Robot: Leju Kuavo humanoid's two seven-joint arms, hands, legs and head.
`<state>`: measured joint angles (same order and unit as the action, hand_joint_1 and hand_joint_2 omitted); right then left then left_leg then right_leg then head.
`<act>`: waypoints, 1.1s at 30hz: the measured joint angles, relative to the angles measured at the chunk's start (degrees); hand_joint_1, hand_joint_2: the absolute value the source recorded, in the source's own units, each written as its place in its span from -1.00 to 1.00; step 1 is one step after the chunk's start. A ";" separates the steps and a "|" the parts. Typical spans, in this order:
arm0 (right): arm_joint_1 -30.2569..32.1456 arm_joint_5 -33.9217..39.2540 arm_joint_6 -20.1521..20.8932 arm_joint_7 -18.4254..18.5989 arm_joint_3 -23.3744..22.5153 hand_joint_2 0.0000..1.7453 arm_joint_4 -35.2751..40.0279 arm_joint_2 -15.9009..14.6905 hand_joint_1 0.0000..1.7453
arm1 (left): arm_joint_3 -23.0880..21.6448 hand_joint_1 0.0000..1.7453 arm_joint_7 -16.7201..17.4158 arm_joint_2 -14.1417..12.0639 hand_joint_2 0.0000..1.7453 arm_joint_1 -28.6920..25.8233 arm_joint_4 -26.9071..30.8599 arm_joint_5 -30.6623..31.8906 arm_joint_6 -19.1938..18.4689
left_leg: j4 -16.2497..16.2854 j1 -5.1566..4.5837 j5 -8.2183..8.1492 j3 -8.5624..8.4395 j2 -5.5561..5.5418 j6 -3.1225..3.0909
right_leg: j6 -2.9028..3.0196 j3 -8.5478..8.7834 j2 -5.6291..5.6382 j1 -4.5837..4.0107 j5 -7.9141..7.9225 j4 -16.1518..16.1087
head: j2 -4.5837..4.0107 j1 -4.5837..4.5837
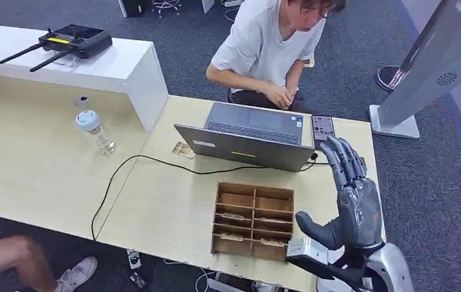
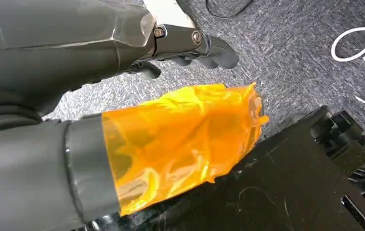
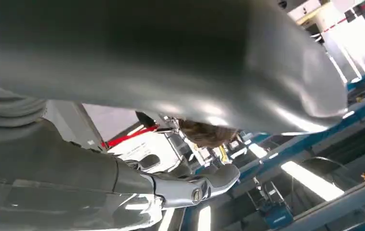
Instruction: Pass the card to the sensor for recognition and then transmit it.
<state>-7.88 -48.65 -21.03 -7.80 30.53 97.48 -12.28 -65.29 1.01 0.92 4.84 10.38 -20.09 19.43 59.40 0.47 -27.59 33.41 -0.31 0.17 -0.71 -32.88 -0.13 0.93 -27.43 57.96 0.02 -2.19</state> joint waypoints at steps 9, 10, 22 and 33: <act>4.70 -2.60 -1.97 0.00 1.55 -1.00 0.68 -0.70 -1.00 | 0.18 -1.00 -0.48 0.00 -1.00 -0.51 0.00 -0.68 0.44 | 0.00 0.00 0.00 0.00 0.01 0.00 | 0.00 0.00 0.00 0.00 0.00 0.00 | 0.00 0.00; 4.96 -3.04 -2.03 0.00 1.77 -1.00 0.68 -0.72 -1.00 | 0.18 -1.00 -0.52 0.02 -1.00 -0.54 0.00 -0.72 0.46 | 0.00 0.00 0.00 0.00 0.01 0.00 | 0.00 0.00 0.00 0.00 0.00 0.00 | 0.00 0.00; 6.59 -2.56 -0.74 0.02 4.35 -1.00 -0.59 -0.72 -1.00 | 0.20 -1.00 -0.59 0.02 -1.00 -0.60 0.00 -0.90 0.44 | 0.00 0.00 0.00 0.00 0.02 0.00 | 0.00 0.00 0.00 0.00 0.00 0.00 | 0.00 0.00; 6.98 -2.06 -1.11 -0.63 5.33 1.00 -1.64 -0.72 -1.00 | 0.20 -1.00 -0.61 0.02 -1.00 -0.60 0.00 -0.98 0.44 | 0.00 0.00 0.00 0.00 0.02 0.00 | 0.00 0.00 0.01 0.00 0.00 0.00 | 0.00 0.00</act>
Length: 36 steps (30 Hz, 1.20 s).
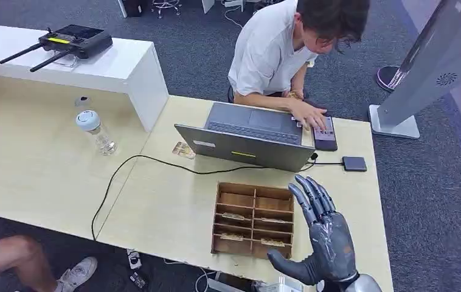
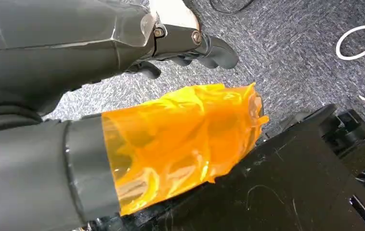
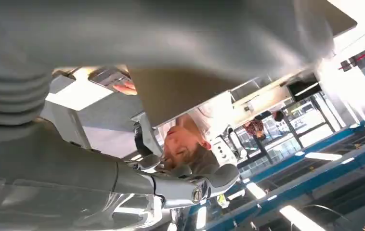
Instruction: Pass the card to the sensor for recognition and then transmit it.
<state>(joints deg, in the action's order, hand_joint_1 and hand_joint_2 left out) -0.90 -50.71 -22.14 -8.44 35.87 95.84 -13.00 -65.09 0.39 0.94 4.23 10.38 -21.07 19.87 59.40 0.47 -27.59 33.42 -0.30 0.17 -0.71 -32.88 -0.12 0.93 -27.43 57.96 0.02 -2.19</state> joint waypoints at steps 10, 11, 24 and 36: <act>0.06 -1.96 -0.77 0.04 0.09 1.00 -0.13 0.00 -1.00 | 0.00 -1.00 0.02 0.00 -1.00 0.00 0.00 0.00 0.00 | 0.00 0.00 0.00 0.00 0.00 0.00 | 0.00 0.00 0.00 0.00 0.00 0.00 | 0.00 0.00; 0.06 -2.01 -0.79 0.04 0.09 1.00 -0.20 0.00 -1.00 | 0.00 -1.00 0.02 0.00 -1.00 0.00 0.00 0.00 0.00 | 0.00 0.00 0.00 0.00 0.00 0.00 | 0.00 0.00 0.00 0.00 0.00 0.00 | 0.00 0.00; -0.12 -8.05 -1.44 2.47 0.68 1.00 -1.88 0.00 -1.00 | 0.00 -1.00 0.15 0.00 -1.00 0.02 0.00 0.02 -0.04 | 0.00 0.00 0.00 0.00 0.00 0.00 | 0.00 0.00 0.00 0.00 0.00 0.00 | 0.00 0.00; -1.37 -12.13 -0.13 5.31 2.38 1.00 -4.02 -0.98 -1.00 | 0.00 -1.00 0.66 -0.02 -1.00 0.08 0.00 0.09 -0.31 | 0.00 0.00 0.00 0.00 0.00 0.00 | 0.00 0.00 0.00 0.00 0.00 0.00 | 0.00 0.00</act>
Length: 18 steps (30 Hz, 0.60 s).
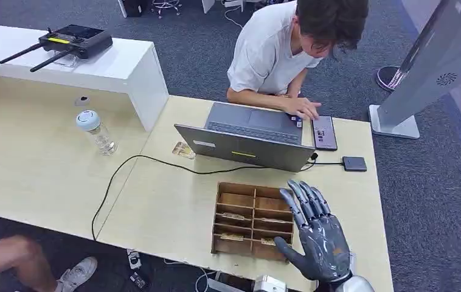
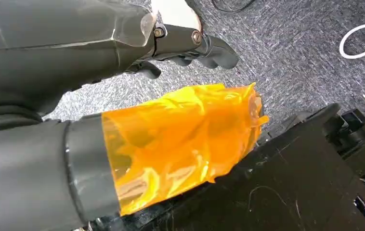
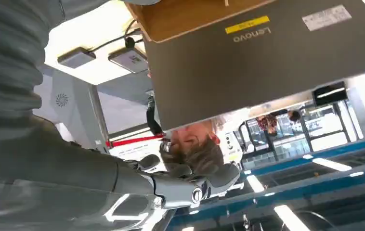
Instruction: Pass the card to the sensor for recognition and then transmit it.
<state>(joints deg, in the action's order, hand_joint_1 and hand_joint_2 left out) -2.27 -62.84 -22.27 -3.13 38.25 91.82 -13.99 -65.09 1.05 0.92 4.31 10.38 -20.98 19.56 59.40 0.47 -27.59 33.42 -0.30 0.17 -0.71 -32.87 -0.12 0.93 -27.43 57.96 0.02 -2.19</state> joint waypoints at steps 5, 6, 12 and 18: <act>-0.35 0.22 0.76 0.07 0.76 1.00 -0.68 -0.33 -1.00 | -0.02 -1.00 0.00 0.00 -1.00 0.02 0.00 -0.02 -0.15 | 0.00 0.00 0.00 0.00 0.00 0.00 | 0.00 0.00 0.00 0.00 0.00 0.00 | 0.00 0.00; -0.41 0.33 1.22 0.11 0.83 1.00 -0.76 -0.35 -1.00 | -0.02 -1.00 0.00 0.00 -1.00 0.03 0.00 -0.02 -0.15 | 0.00 0.00 0.00 0.00 0.00 0.00 | 0.00 0.00 0.00 0.00 0.00 0.00 | 0.00 0.00; -1.04 0.35 2.73 0.22 1.97 1.00 -1.70 -0.39 -0.78 | -0.02 -1.00 0.13 0.00 -1.00 0.09 0.00 0.02 -0.20 | 0.00 0.00 0.00 0.00 0.00 0.00 | 0.00 0.00 0.00 0.00 0.00 0.00 | 0.00 0.00; -2.03 0.24 4.13 0.94 2.86 1.00 -2.69 -0.39 -0.64 | -0.02 -1.00 0.17 0.00 -1.00 0.13 0.00 0.11 -0.28 | 0.00 0.00 0.00 0.00 0.00 0.00 | 0.00 0.00 0.00 0.00 0.00 0.00 | 0.00 0.00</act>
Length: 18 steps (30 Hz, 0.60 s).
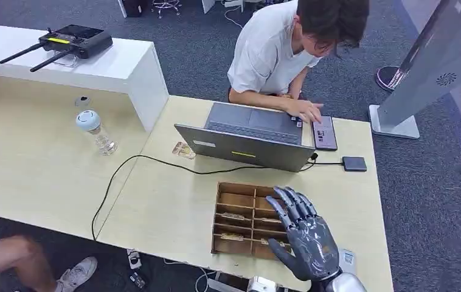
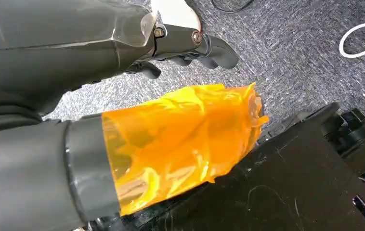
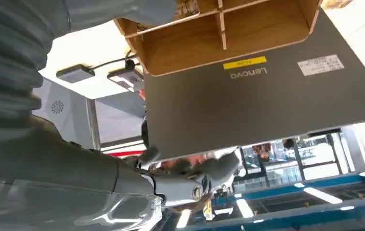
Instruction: Pass the card to the sensor for recognition and then transmit it.
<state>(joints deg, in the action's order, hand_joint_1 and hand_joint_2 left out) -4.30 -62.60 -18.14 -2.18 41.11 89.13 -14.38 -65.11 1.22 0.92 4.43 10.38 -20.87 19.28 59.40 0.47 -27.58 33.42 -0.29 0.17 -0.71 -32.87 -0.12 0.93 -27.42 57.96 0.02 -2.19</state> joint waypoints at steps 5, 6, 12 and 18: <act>-0.77 -0.46 0.39 1.16 0.42 1.00 -0.94 0.00 -0.68 | 0.00 -1.00 0.07 0.00 -1.00 0.03 0.00 0.09 -0.04 | 0.00 0.00 0.00 0.00 0.00 0.00 | 0.00 0.00 0.00 0.00 0.00 0.00 | 0.00 0.00; -0.87 -1.03 0.39 1.66 0.46 1.00 -1.14 -0.02 -0.74 | 0.00 -1.00 0.09 0.00 -1.00 0.04 0.00 0.11 -0.04 | 0.00 0.00 0.00 0.00 0.00 0.00 | 0.00 0.00 0.00 0.00 0.00 0.00 | 0.00 0.00; -1.69 -3.61 0.33 3.41 0.63 1.00 -2.27 -0.07 -0.74 | 0.00 -1.00 0.24 0.00 -1.00 0.08 0.00 0.11 -0.07 | 0.00 0.00 0.00 0.00 0.00 0.00 | 0.00 0.00 0.00 0.00 0.00 0.00 | 0.00 0.00; -2.23 -5.36 0.37 4.63 0.66 1.00 -3.37 -0.33 -0.60 | 0.00 -1.00 0.50 0.00 -1.00 0.16 0.00 0.11 -0.13 | 0.00 0.00 0.00 0.00 0.00 0.00 | 0.00 0.00 0.00 0.00 0.00 0.00 | 0.00 0.00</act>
<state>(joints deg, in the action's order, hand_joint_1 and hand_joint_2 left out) -6.53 -67.95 -17.77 2.45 41.77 85.77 -14.71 -65.11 1.73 0.92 4.59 10.38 -20.76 19.15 59.41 0.47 -27.58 33.41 -0.29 0.17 -0.71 -32.87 -0.12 0.93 -27.42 57.96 0.02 -2.19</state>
